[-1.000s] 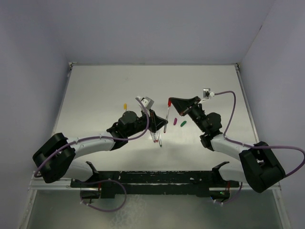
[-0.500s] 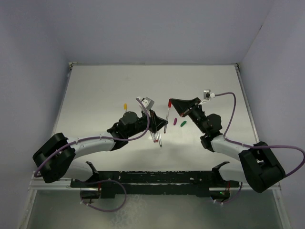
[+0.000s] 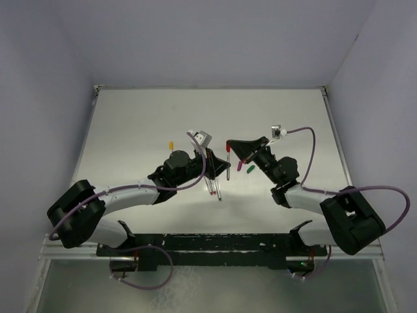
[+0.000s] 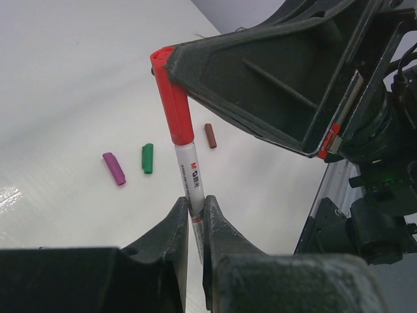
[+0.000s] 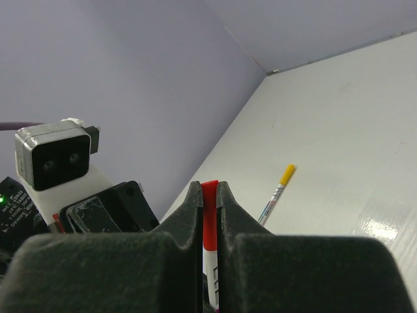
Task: Insert the pens into the pen caps
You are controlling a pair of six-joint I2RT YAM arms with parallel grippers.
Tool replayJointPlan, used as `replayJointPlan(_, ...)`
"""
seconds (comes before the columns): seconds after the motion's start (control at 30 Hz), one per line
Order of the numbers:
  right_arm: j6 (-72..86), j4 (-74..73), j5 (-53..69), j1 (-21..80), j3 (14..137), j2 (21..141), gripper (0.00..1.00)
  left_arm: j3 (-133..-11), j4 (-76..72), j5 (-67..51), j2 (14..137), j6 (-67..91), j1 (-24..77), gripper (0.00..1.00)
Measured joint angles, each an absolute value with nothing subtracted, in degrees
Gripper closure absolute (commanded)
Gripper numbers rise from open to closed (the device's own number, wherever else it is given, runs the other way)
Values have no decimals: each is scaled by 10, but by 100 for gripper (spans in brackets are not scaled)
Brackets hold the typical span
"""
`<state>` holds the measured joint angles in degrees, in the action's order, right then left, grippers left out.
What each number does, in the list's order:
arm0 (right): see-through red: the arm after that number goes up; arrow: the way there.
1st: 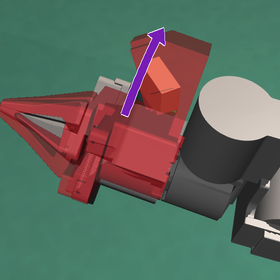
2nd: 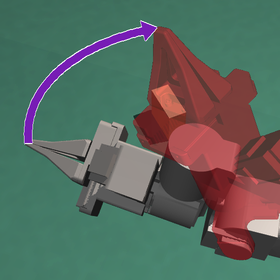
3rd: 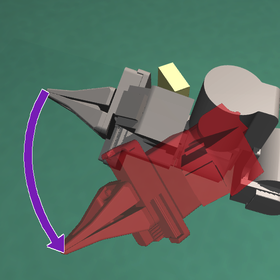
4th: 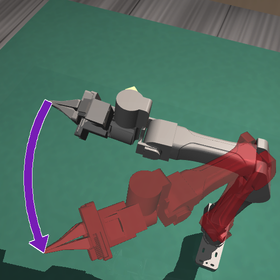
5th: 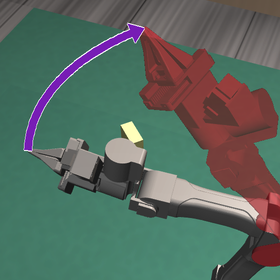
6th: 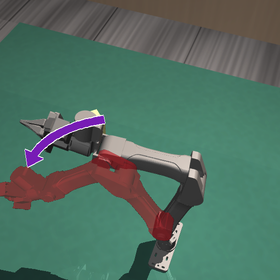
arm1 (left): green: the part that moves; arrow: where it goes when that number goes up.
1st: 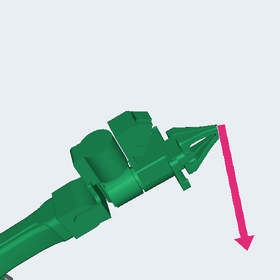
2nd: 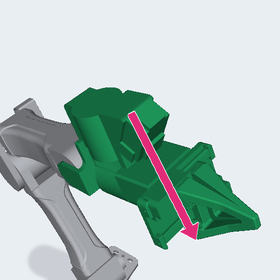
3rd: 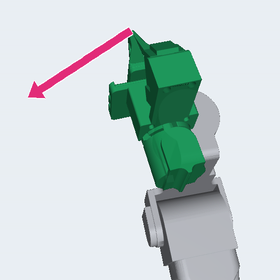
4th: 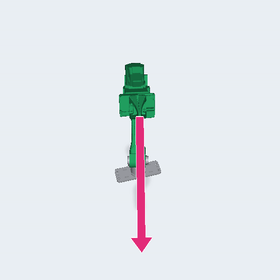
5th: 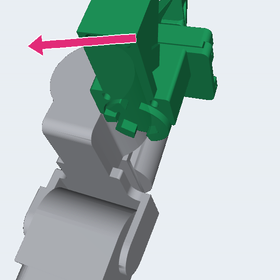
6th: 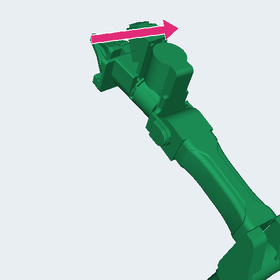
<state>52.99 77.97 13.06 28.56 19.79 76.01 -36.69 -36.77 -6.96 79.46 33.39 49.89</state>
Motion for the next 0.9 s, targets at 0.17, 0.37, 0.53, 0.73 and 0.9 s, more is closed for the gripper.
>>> replayJointPlan(0.17,522,784,131,290,198,765,100,-367,-362,-63,794,334,499,100)
replayJointPlan(0.37,493,764,132,301,208,764,100,-367,-340,-44,781,331,500,100)
replayJointPlan(0.53,452,723,126,320,224,746,100,-367,-309,-23,755,316,501,100)
replayJointPlan(0.73,406,681,107,346,241,724,100,-367,-288,-3,732,292,503,100)
replayJointPlan(0.9,386,660,91,360,246,723,100,-367,-270,8,727,277,503,100)
